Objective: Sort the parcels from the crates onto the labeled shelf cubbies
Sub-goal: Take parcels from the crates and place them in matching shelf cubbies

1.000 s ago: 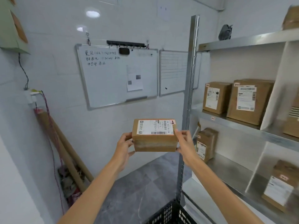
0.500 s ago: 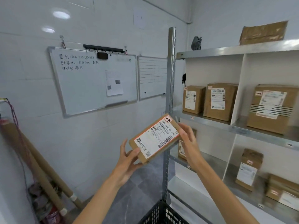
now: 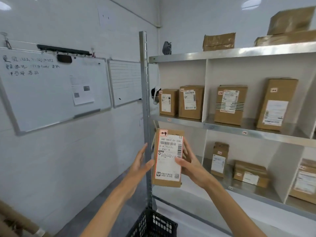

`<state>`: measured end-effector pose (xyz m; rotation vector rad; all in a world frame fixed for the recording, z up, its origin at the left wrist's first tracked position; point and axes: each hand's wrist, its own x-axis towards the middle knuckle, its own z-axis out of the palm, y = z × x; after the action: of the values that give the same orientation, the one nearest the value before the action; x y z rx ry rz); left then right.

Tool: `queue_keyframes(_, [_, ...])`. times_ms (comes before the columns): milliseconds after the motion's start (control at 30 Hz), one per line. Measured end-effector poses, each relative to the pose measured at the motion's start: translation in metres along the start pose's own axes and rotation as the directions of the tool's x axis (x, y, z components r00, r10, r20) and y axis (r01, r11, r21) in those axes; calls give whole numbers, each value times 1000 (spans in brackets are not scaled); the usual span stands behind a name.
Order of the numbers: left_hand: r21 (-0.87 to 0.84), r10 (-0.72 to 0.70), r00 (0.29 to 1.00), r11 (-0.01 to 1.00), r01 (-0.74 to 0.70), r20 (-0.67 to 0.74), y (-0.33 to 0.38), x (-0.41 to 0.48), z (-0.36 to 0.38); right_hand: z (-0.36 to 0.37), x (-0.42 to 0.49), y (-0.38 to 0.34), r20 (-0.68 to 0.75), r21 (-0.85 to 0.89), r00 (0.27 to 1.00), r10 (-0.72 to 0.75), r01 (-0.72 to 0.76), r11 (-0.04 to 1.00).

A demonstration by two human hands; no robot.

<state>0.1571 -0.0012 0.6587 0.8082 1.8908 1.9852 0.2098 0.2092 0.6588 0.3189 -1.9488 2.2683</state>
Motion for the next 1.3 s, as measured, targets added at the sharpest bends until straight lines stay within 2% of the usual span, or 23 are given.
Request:
queue_keyframes(67, [-53,24,996,998,-20,90,4,5,22,-6,-17,-7,12,-14,1000,-6,6,1000])
queue_keyframes(133, [-117,45,994,993,-34,97,3,7,45,-14,-34,-13,-33,-46,999,-8,7,999])
queue_keyframes(267, [-138,44,991,990,-27,122,-3,14,90,-40,-76,-30,-189,-189,981,-34,-3,982])
queue_keyframes(400, [-88,51,984,995,-37,169,-4,32,150,-67,-129,-55,-360,-282,926,-118,12,959])
queue_keyframes(633, [-26,90,952,996,-86,294,19,39,320,-141,-248,-103,-621,-414,738,-262,-25,910])
queue_keyframes(833, [-89,184,847,983,-161,500,35,33,485,-225,-367,-151,-733,-486,575,-363,-69,871])
queue_keyframes(1033, [-184,237,801,970,-160,550,50,9,646,-311,-475,-202,-789,-512,451,-417,-109,852])
queue_keyframes(1200, [-210,243,785,967,-147,569,66,-12,750,-368,-549,-234,-790,-557,388,-475,-131,820])
queue_keyframes(1300, [-231,237,769,966,-119,593,71,-22,802,-399,-585,-246,-795,-575,326,-512,-136,807])
